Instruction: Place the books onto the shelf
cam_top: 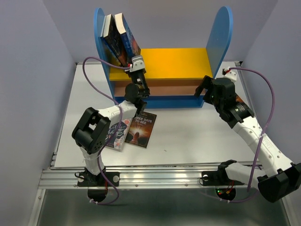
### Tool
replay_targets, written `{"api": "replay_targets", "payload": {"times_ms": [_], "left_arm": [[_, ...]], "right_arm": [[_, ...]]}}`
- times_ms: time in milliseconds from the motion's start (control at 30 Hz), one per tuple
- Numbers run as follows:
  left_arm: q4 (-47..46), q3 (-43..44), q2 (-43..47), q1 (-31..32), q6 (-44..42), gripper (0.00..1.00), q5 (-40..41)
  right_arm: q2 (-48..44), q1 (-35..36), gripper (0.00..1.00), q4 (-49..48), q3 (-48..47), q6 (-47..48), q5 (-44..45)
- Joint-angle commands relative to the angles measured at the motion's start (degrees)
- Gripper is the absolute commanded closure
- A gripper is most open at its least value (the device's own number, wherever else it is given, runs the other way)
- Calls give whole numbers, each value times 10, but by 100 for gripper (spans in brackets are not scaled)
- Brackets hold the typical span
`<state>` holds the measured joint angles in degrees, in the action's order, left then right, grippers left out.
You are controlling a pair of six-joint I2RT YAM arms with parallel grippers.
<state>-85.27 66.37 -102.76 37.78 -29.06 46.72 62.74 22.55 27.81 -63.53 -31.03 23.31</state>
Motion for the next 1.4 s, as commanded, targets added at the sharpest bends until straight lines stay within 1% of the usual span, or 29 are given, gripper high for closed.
{"api": "replay_targets", "payload": {"times_ms": [0,67,100,133,200,300,400,467,500,667,700,800,867,900,967,1000,1067,1167,1233,1267,1300,1333,1367], "left_arm": [[-338,-41,-4,-17,-23,74,80],[-339,-48,4,-16,-21,61,78],[-339,-51,6,-16,-19,58,78],[-339,-54,12,-16,-16,56,77],[-339,-63,19,-15,-12,55,74],[-339,-67,32,-7,-27,53,72],[-339,-70,40,0,-29,46,76],[-339,-70,45,7,-42,39,84],[-339,-70,47,10,-48,32,86],[-339,-73,69,25,-71,30,94],[-338,-75,77,30,-73,28,101],[-333,-78,98,50,-87,18,114],[-312,-84,113,65,-92,11,121],[-302,-87,120,83,-93,9,125],[-264,-90,146,100,-95,2,139],[-250,-89,155,109,-94,1,146],[-183,-87,182,135,-95,1,153],[-129,-89,218,164,-90,1,184],[-86,-99,254,178,-72,1,196],[16,-94,267,188,-28,1,205],[85,-88,281,191,11,1,209],[266,-80,311,193,61,1,197],[368,-70,327,196,181,1,170]], "right_arm": [[2,-2,0,-31,-1,9,-5],[3,-2,0,-31,-1,8,-6],[3,-2,0,-32,-1,7,-8],[3,-2,0,-33,-1,7,-8],[5,-2,0,-33,-1,8,-9],[5,-2,0,-35,1,6,-16],[10,-2,0,-36,0,7,-23],[12,-2,0,-36,-1,6,-27],[12,-2,0,-36,-1,8,-29],[14,-2,0,-37,0,7,-34],[14,-2,0,-36,0,8,-39],[14,-2,0,-36,0,8,-45],[14,-2,0,-37,0,9,-49],[14,-2,0,-37,-1,10,-50],[11,-2,0,-37,-2,12,-55],[9,-2,0,-38,-1,12,-55],[5,-2,0,-38,0,16,-58],[-1,-2,0,-39,5,18,-59],[-3,-2,0,-40,7,19,-61],[-9,-2,0,-40,10,22,-66],[-11,-2,0,-40,11,22,-69],[-15,-2,0,-40,15,23,-74],[-18,-2,0,-39,17,22,-78]]}}
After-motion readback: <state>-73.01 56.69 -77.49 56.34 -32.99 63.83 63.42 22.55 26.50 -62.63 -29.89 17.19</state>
